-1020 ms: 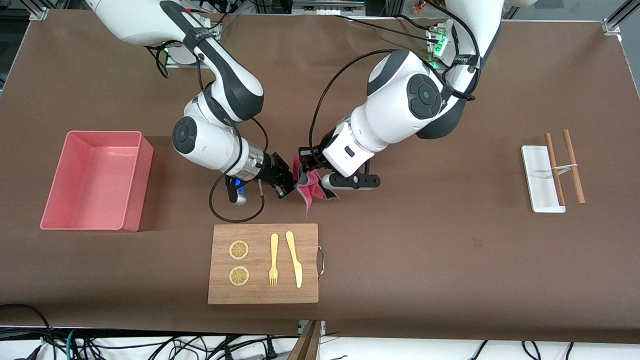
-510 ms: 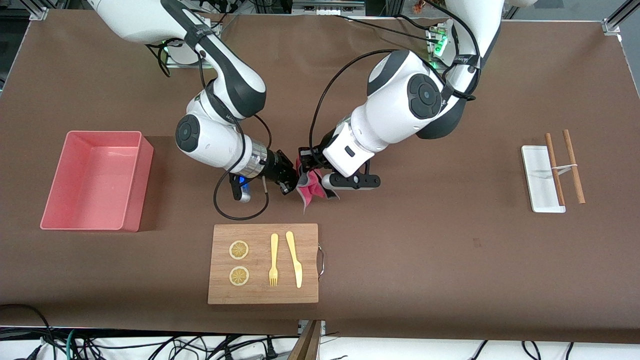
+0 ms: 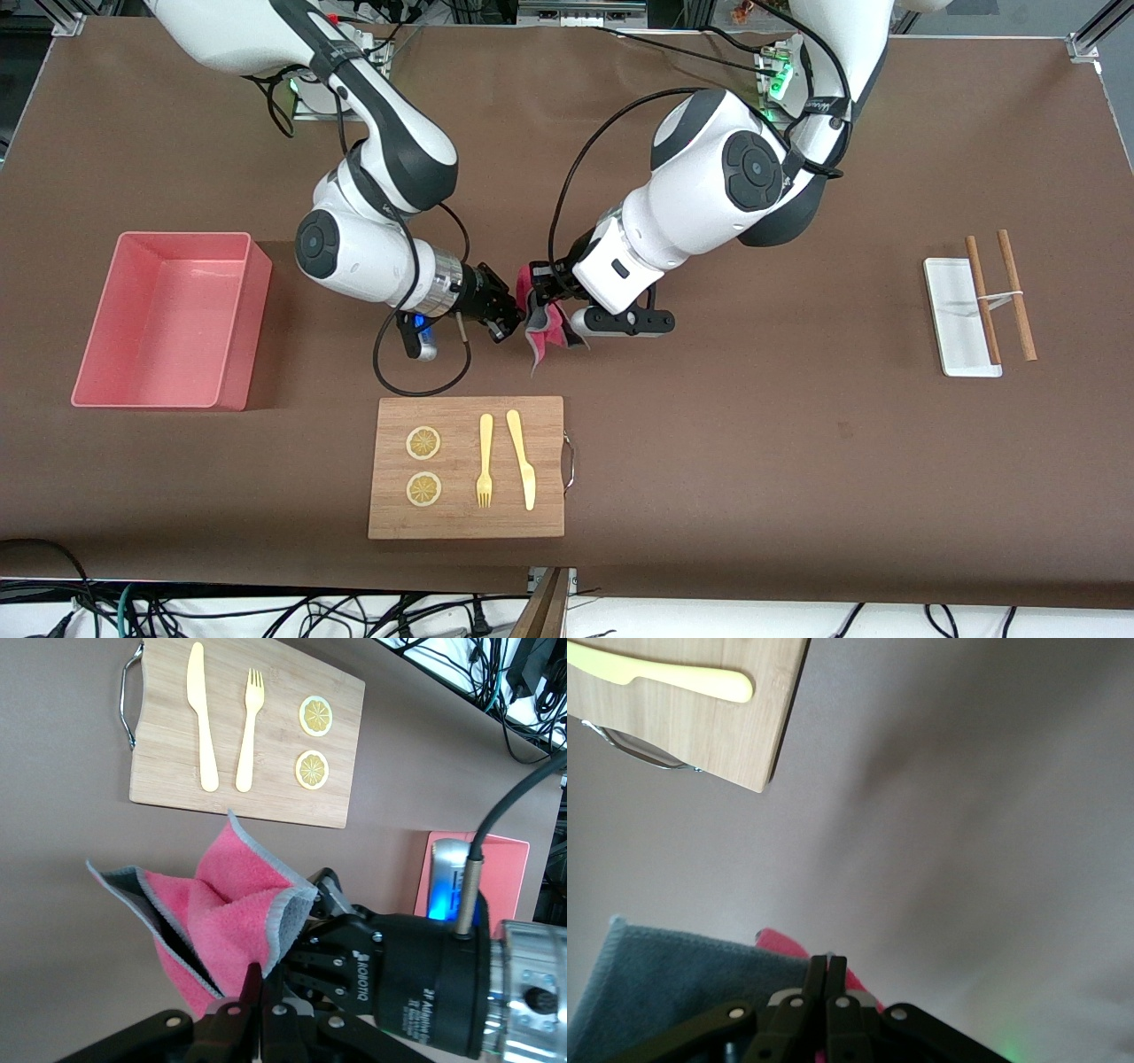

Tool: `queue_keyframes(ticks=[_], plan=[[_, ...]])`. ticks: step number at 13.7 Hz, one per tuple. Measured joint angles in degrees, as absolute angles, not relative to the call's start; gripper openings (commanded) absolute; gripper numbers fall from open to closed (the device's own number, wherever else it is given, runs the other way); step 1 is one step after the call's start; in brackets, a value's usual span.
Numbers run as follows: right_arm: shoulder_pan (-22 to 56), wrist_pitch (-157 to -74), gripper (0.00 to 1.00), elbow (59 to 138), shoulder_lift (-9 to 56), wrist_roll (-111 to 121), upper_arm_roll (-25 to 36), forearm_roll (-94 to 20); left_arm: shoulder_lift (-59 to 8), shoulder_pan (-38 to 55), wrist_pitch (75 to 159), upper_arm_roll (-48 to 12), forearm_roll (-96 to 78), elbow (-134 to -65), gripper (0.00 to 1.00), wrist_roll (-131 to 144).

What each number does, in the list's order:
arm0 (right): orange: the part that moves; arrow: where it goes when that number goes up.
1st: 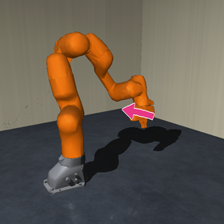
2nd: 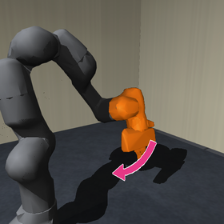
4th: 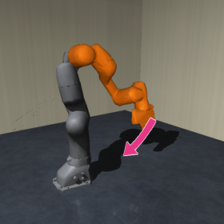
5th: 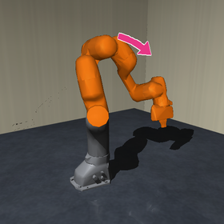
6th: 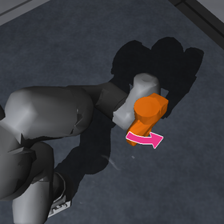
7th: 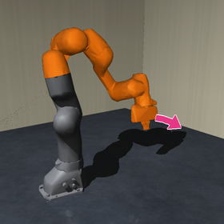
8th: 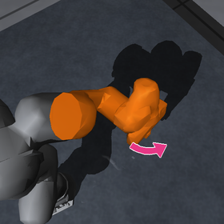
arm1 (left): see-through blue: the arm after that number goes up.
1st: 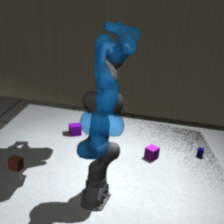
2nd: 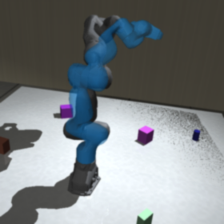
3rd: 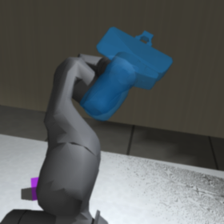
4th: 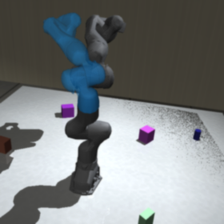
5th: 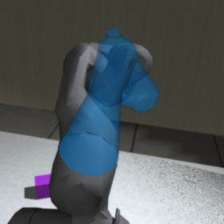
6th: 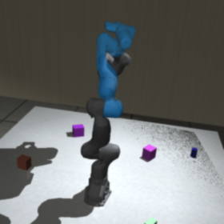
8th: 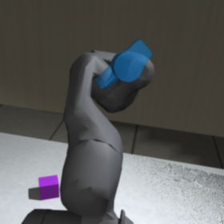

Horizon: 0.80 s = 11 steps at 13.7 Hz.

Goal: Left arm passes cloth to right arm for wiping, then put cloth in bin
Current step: 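Grasp the cloth with the right gripper beside the left gripper, then open the left gripper and withdraw it while the right gripper holds the cloth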

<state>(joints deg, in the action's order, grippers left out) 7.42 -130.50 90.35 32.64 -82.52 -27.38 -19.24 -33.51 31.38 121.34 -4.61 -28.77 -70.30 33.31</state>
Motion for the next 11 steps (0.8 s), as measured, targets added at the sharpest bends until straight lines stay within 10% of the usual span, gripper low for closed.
queue_keyframes(ticks=[1, 11], plan=[[7.1, -129.89, 0.0, 90.15, 32.3, -82.24, -27.38, -19.24, -33.51, 31.38, 121.35, -4.6, -28.77, -70.28, 1.0, 33.31], [6.25, -127.02, 0.0, 90.1, 31.74, -80.39, -27.47, -19.24, -32.29, 31.19, 121.47, -4.46, -28.77, -70.11, 1.0, 33.32]])
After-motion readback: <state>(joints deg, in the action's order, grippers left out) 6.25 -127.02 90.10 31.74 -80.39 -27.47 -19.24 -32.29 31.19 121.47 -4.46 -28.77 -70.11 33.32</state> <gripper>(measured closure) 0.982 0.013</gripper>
